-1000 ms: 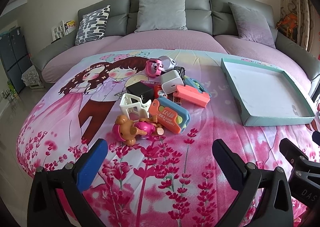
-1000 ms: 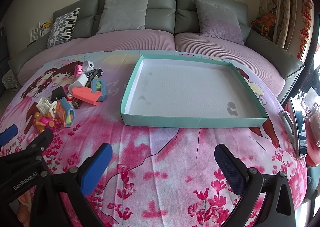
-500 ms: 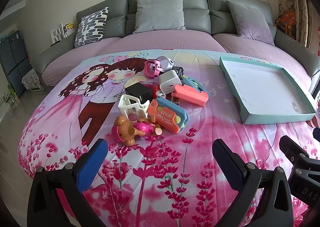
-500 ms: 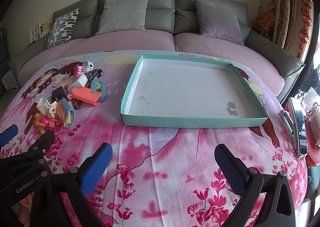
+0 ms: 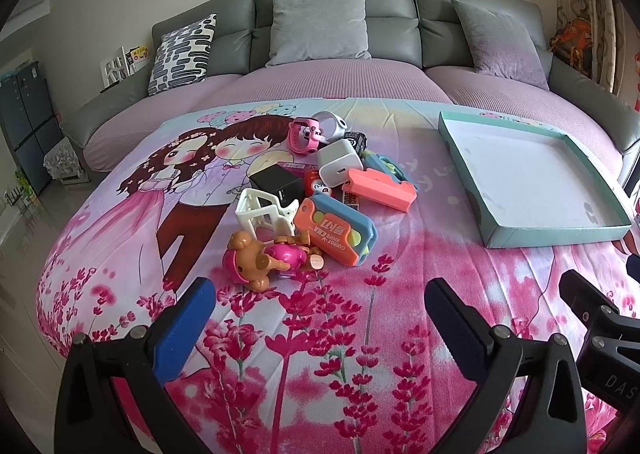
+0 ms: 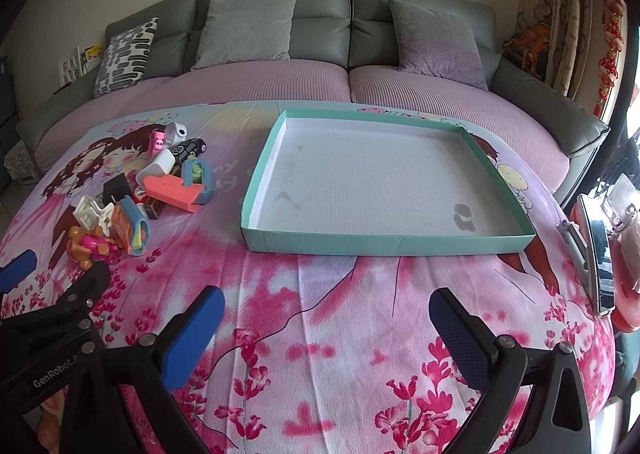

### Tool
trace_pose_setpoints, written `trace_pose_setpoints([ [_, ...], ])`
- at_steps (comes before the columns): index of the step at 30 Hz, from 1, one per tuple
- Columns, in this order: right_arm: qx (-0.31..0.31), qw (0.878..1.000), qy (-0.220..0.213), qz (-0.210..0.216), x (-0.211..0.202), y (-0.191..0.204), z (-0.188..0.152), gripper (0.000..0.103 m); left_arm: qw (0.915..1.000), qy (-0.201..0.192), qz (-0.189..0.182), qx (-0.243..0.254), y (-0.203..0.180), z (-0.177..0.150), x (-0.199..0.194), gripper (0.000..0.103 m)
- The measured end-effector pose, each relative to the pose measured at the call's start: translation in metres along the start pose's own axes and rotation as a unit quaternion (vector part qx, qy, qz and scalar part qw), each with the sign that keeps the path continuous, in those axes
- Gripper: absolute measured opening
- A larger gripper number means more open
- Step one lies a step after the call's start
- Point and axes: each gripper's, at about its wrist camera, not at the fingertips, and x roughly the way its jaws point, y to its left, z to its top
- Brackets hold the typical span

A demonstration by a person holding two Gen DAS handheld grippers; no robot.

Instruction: Organize rigid objects

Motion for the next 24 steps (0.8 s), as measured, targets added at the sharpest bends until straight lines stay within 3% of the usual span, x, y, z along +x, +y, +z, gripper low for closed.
trace_pose_setpoints([
  [24, 0.003, 1.000, -0.003, 0.010, -0.0015, -0.0016, 0.0007, 0.103, 1.0000, 0.001, -0.001, -0.006, 0.0043, 0.0009, -0.0013, 0.103],
])
